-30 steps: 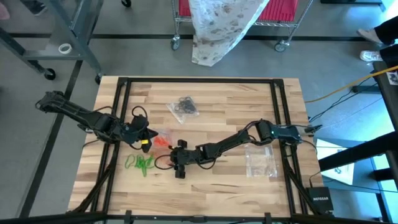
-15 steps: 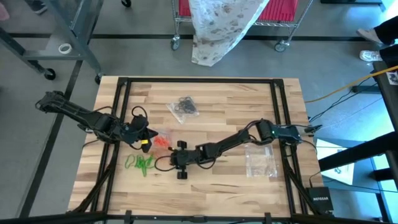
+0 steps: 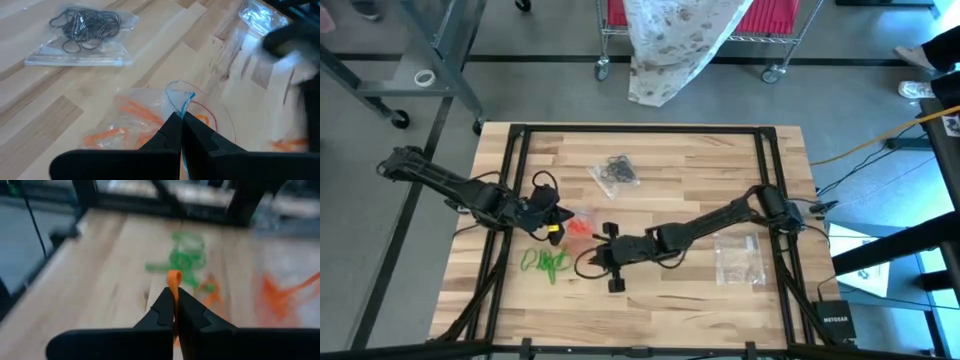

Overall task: Sort rubber bands
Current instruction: Put the orange rubber band into the transparent zip bag

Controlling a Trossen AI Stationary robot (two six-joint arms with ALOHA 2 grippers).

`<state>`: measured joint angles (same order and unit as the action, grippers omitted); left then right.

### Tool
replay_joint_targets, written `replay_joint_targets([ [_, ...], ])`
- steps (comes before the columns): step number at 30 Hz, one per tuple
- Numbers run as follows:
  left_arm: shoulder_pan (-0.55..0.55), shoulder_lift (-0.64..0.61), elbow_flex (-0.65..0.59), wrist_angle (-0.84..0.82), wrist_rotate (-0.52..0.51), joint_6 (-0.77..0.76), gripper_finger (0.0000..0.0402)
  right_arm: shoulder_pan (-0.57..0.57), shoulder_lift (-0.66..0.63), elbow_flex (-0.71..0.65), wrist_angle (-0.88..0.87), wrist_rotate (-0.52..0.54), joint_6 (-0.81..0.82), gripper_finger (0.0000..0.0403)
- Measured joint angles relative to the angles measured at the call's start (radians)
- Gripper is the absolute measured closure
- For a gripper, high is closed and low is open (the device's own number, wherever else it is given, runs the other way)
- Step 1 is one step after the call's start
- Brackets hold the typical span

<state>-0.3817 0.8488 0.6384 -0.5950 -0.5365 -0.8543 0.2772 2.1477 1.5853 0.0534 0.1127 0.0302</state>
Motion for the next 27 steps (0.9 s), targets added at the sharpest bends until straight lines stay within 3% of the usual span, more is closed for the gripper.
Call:
replay_joint_targets([
  [5, 0.000, 0.044, 0.000, 0.025, 0.000, -0.009, 0.0402, -0.028, -0.064, 0.002, 0.068, 0.098, 0.010, 0.0396],
  [12, 0.000, 0.070, 0.000, 0.157, 0.010, 0.018, 0.0402, -0.077, -0.059, 0.001, 0.108, 0.077, 0.073, 0.0396],
  [18, 0.000, 0.070, 0.000, 0.161, 0.014, 0.022, 0.0402, -0.090, -0.054, 0.001, 0.084, 0.082, 0.119, 0.0387],
  [27, 0.000, 0.070, 0.000, 0.167, 0.024, 0.019, 0.0402, -0.090, -0.061, 0.000, -0.004, 0.097, 0.096, 0.0246],
])
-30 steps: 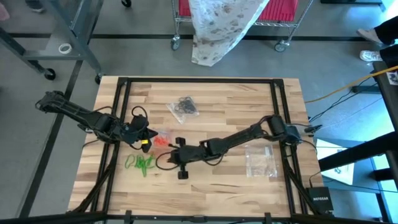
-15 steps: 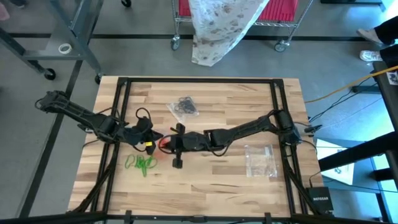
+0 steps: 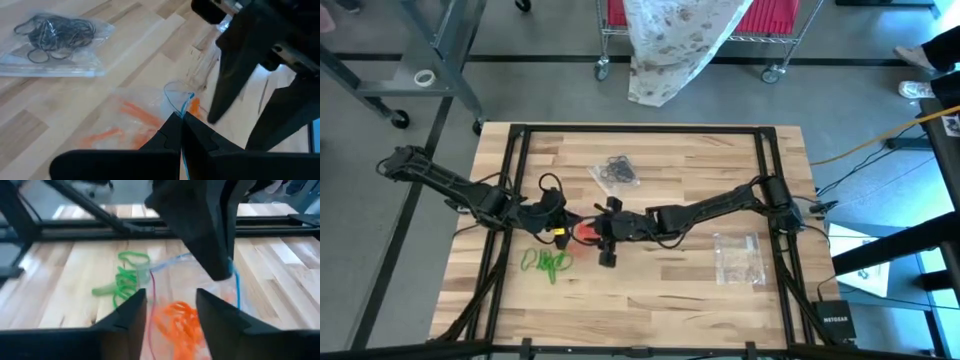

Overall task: Sort rubber bands
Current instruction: Put the orange rubber band into the transparent zip bag

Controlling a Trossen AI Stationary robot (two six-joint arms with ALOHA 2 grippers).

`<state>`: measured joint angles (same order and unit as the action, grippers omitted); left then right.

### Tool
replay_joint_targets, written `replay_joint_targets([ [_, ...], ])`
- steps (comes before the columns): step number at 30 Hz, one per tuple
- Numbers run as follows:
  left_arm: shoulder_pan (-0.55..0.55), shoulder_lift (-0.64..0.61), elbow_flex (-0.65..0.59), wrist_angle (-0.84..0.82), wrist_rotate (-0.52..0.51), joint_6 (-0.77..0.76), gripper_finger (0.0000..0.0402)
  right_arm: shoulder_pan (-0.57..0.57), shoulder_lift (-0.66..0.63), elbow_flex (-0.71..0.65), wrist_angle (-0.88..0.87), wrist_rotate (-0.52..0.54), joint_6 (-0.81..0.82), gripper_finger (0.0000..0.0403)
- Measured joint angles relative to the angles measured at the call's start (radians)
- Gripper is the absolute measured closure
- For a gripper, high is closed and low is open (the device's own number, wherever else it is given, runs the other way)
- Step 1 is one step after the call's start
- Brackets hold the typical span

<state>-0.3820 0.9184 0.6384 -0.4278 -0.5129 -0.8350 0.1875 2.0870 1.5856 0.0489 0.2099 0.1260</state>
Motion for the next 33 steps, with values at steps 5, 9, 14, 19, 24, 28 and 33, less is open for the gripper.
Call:
replay_joint_targets([
  [5, 0.000, -0.001, 0.000, -0.026, 0.001, 0.005, 0.0402, 0.004, -0.063, 0.001, -0.116, 0.000, -0.052, 0.0197],
  [9, 0.000, -0.020, 0.000, -0.085, 0.001, 0.001, 0.0402, 0.031, -0.112, 0.001, -0.266, -0.003, -0.049, 0.0189],
  [14, 0.009, -0.077, 0.000, -0.124, 0.040, 0.001, 0.0402, 0.078, -0.108, -0.005, -0.299, -0.011, -0.050, 0.0195],
  [19, 0.032, -0.135, 0.000, -0.177, 0.032, 0.004, 0.0402, 0.088, 0.000, -0.017, -0.227, -0.010, -0.060, 0.0201],
  [24, 0.057, -0.152, 0.000, -0.182, -0.015, 0.010, 0.0402, 0.073, 0.131, -0.016, -0.021, -0.001, -0.071, 0.0208],
  [28, 0.066, -0.157, 0.000, -0.185, -0.019, 0.026, 0.0402, 0.061, 0.218, -0.018, 0.089, 0.000, -0.072, 0.0216],
  [33, 0.087, -0.159, 0.001, -0.181, -0.052, 0.025, 0.0402, 0.047, 0.283, -0.013, 0.220, 0.001, -0.078, 0.0221],
])
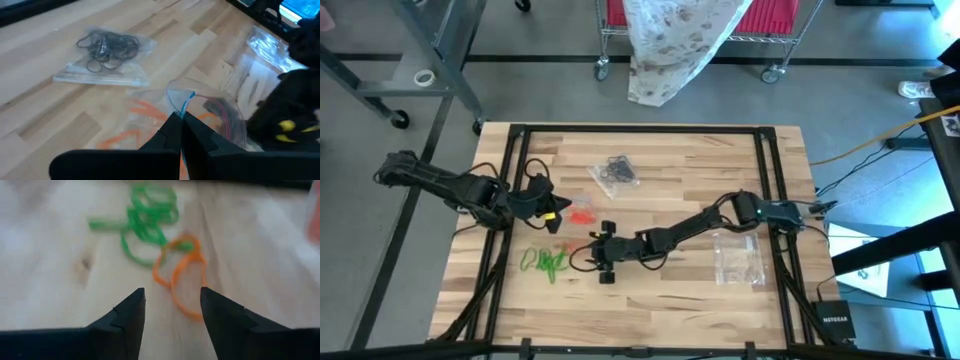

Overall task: Sort rubber bands
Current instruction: Put the orange rubber band into the transparent zip bag

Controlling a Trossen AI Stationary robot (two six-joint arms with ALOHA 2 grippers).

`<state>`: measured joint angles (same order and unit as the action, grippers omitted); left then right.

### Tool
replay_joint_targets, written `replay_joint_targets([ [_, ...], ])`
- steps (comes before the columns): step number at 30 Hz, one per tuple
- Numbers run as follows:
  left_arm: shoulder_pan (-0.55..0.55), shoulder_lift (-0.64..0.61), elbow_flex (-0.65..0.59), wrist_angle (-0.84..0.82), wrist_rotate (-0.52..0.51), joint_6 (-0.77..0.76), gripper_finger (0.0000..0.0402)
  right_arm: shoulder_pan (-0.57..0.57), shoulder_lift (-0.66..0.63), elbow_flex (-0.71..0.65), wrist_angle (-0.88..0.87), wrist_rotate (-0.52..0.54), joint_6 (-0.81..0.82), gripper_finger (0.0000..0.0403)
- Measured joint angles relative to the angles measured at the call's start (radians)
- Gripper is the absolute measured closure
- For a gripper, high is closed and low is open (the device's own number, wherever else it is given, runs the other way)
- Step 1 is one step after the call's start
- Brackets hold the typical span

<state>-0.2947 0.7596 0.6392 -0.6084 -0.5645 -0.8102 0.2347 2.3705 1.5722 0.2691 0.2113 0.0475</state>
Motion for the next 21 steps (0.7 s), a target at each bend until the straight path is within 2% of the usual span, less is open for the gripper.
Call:
replay_joint_targets([
  [13, 0.002, 0.002, 0.000, 0.023, 0.000, -0.020, 0.0402, -0.069, 0.048, -0.003, 0.019, -0.005, 0.031, 0.0223],
  [19, 0.002, 0.002, 0.000, 0.023, 0.000, -0.016, 0.0402, -0.090, 0.062, -0.001, 0.034, -0.162, 0.030, 0.0260],
  [21, 0.002, 0.002, 0.000, 0.022, 0.000, -0.015, 0.0402, -0.087, 0.073, 0.000, 0.050, -0.165, 0.023, 0.0281],
])
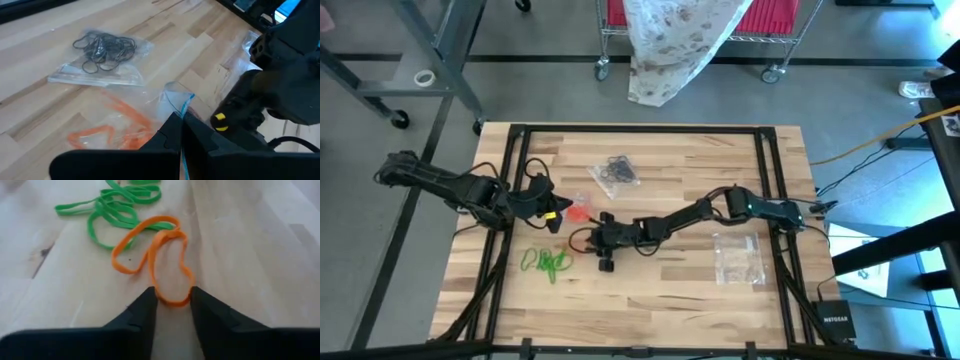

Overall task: Sort rubber bands
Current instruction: Put the orange rubber band into the transparent zip bag

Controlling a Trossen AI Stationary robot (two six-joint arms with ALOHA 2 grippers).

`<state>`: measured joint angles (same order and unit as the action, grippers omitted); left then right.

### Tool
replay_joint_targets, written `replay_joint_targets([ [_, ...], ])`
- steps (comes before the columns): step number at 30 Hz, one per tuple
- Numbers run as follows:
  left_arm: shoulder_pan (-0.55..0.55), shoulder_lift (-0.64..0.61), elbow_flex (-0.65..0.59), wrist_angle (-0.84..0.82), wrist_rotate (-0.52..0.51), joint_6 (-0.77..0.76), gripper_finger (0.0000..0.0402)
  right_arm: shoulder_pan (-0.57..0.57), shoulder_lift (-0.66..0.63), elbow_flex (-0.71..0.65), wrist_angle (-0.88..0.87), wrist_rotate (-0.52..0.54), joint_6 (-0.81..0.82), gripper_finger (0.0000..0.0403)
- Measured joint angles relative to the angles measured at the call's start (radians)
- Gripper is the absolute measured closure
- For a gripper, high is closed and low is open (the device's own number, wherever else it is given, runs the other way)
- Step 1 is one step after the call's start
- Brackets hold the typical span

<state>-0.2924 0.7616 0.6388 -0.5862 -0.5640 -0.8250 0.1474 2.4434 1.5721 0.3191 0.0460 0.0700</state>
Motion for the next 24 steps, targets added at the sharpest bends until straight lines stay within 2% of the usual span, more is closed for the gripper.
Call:
replay_joint_targets([
  [7, 0.000, 0.000, 0.000, 0.000, -0.005, 0.019, 0.0402, -0.003, 0.001, 0.002, -0.013, -0.014, 0.004, 0.0392],
  [14, -0.004, 0.000, 0.000, -0.007, -0.005, 0.018, 0.0402, 0.010, -0.098, -0.006, -0.140, -0.016, -0.026, 0.0400],
  [24, -0.020, 0.000, 0.000, -0.009, 0.010, 0.021, 0.0402, 0.092, -0.374, -0.004, -0.391, 0.096, -0.052, 0.0400],
])
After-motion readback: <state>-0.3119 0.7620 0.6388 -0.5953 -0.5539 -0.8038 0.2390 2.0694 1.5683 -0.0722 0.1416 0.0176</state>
